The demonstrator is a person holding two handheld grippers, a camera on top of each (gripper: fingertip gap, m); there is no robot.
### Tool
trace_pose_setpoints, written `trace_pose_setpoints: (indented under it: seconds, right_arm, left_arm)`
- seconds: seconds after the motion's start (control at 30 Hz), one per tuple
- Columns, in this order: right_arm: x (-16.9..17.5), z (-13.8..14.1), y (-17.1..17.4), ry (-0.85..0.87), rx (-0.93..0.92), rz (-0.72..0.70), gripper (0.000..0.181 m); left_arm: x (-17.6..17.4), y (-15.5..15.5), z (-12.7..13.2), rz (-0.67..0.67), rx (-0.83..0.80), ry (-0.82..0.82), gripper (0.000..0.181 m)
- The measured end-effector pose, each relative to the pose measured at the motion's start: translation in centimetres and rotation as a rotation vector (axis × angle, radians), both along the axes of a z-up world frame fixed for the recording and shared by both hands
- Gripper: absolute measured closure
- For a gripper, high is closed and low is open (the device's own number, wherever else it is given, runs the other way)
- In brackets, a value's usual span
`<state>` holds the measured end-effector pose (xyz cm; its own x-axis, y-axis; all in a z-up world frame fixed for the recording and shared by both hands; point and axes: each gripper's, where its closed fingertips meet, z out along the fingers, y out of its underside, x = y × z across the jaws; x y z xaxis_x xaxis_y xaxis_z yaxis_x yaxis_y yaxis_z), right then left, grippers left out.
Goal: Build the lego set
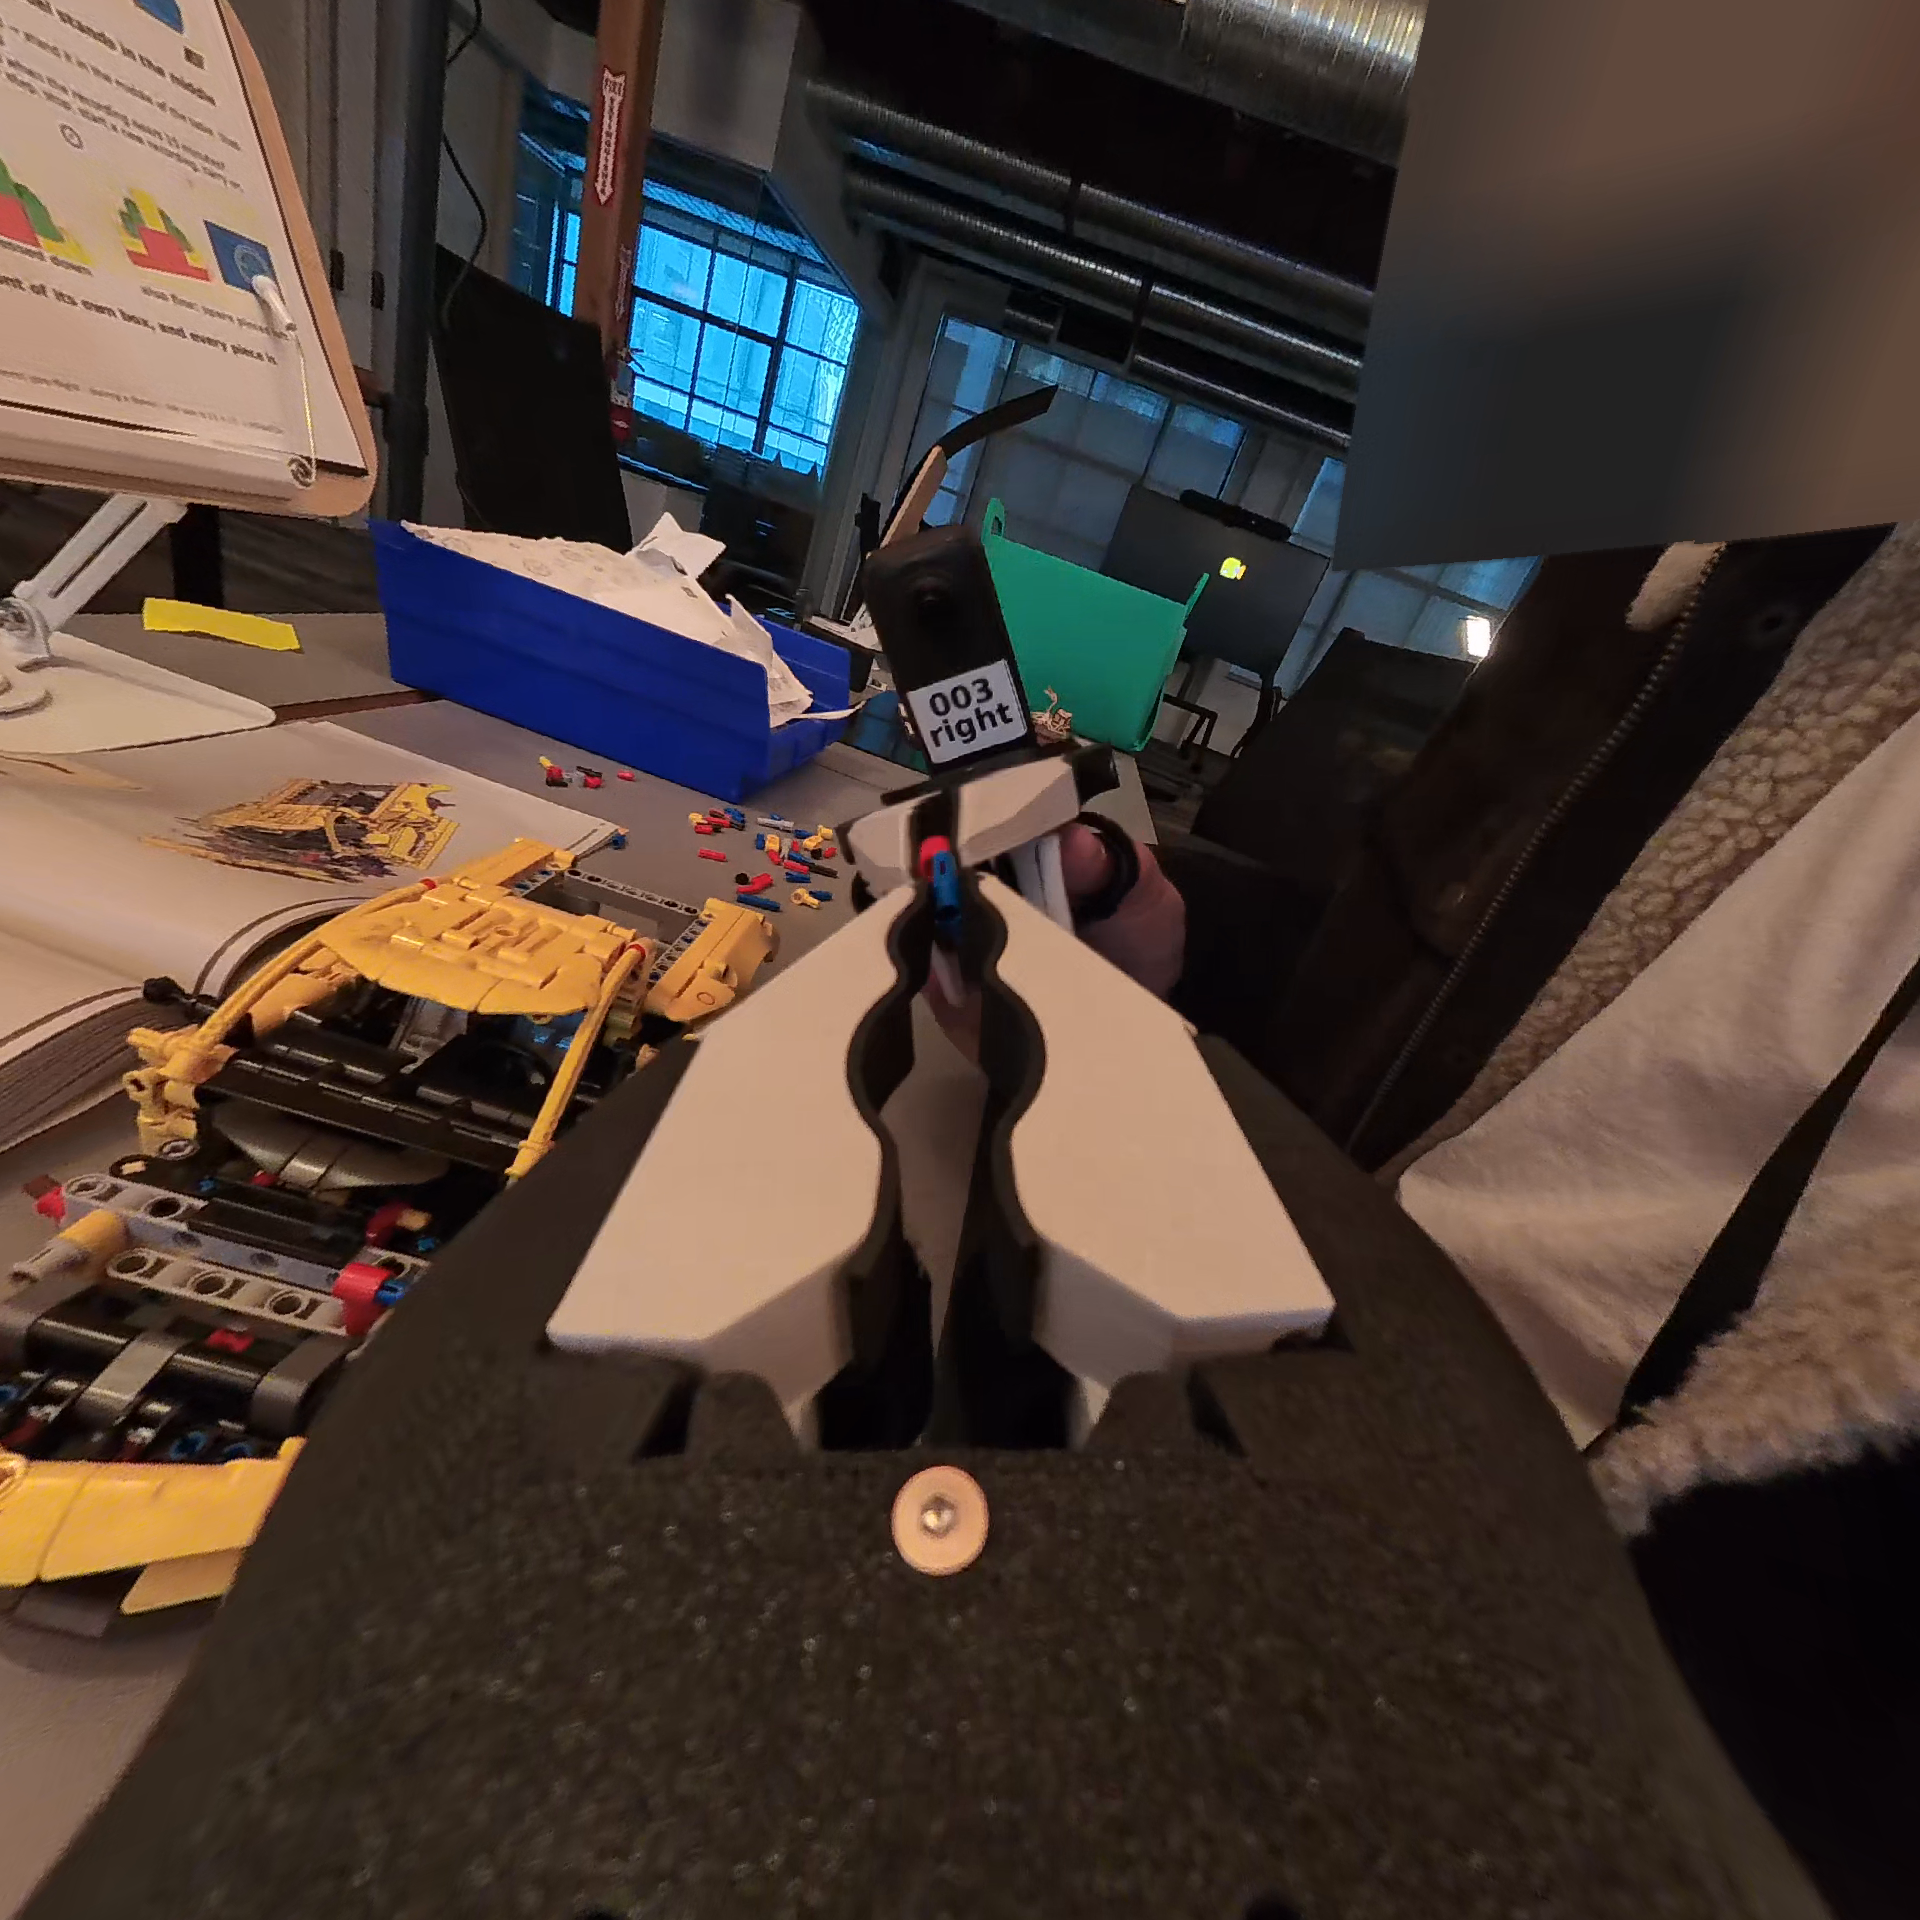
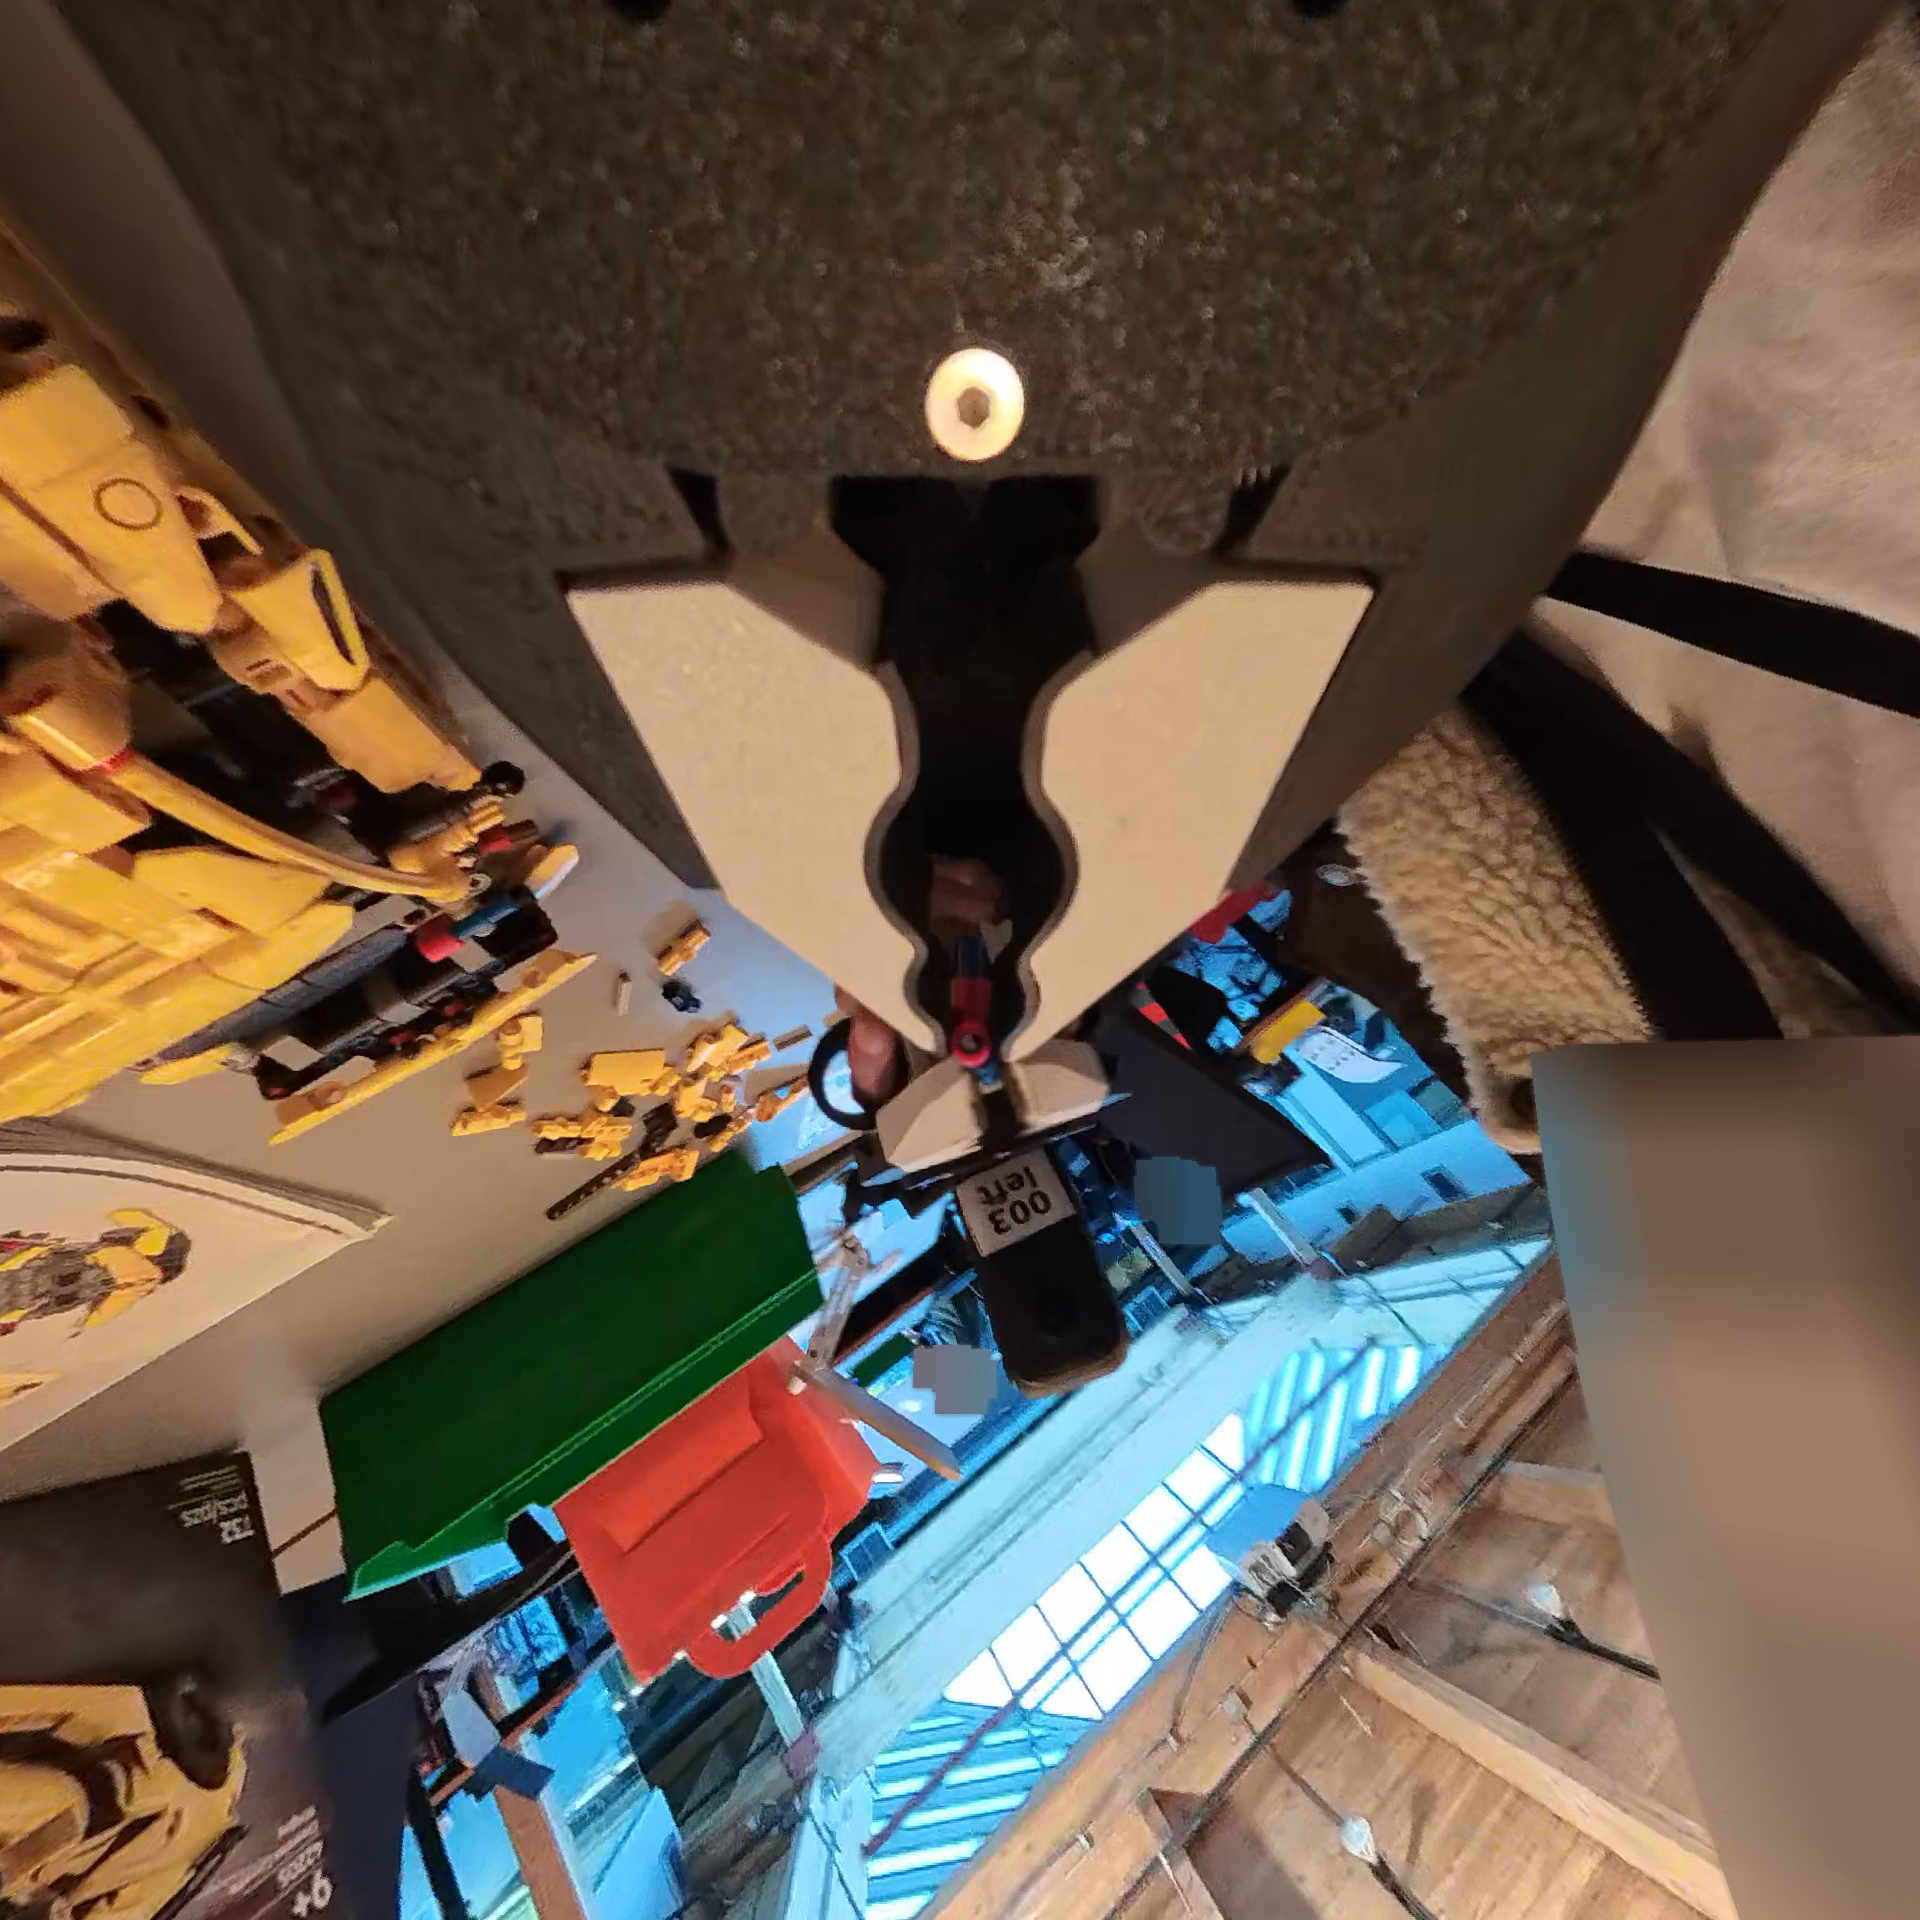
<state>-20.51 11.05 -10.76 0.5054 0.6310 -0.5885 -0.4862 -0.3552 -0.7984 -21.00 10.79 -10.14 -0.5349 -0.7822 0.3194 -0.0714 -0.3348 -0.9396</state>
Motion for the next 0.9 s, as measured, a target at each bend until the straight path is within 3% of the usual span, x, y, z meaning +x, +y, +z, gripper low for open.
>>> trace_pose_setpoints:
  seconds: [0.5,0.67,0.83,0.9]
  right_arm:
    - [0.1,0.2,0.6,-0.013,0.031,-0.026,0.175]
    - [0.0,-0.6,0.3,-0.103,0.025,0.020,0.175]
    - [-0.1,-1.0,-0.1,-0.026,-0.025,0.084,0.175]
    - [0.0,-1.8,0.1,-0.098,-0.042,0.057,0.175]
  left_arm:
    - [0.3,0.6,0.0,0.011,-0.090,0.025,0.177]
    - [0.3,0.3,-0.8,-0.022,-0.083,0.065,0.177]
    - [0.2,-0.1,-1.2,-0.040,-0.065,0.078,0.177]
    - [0.4,0.1,-1.9,-0.032,-0.049,0.113,0.177]
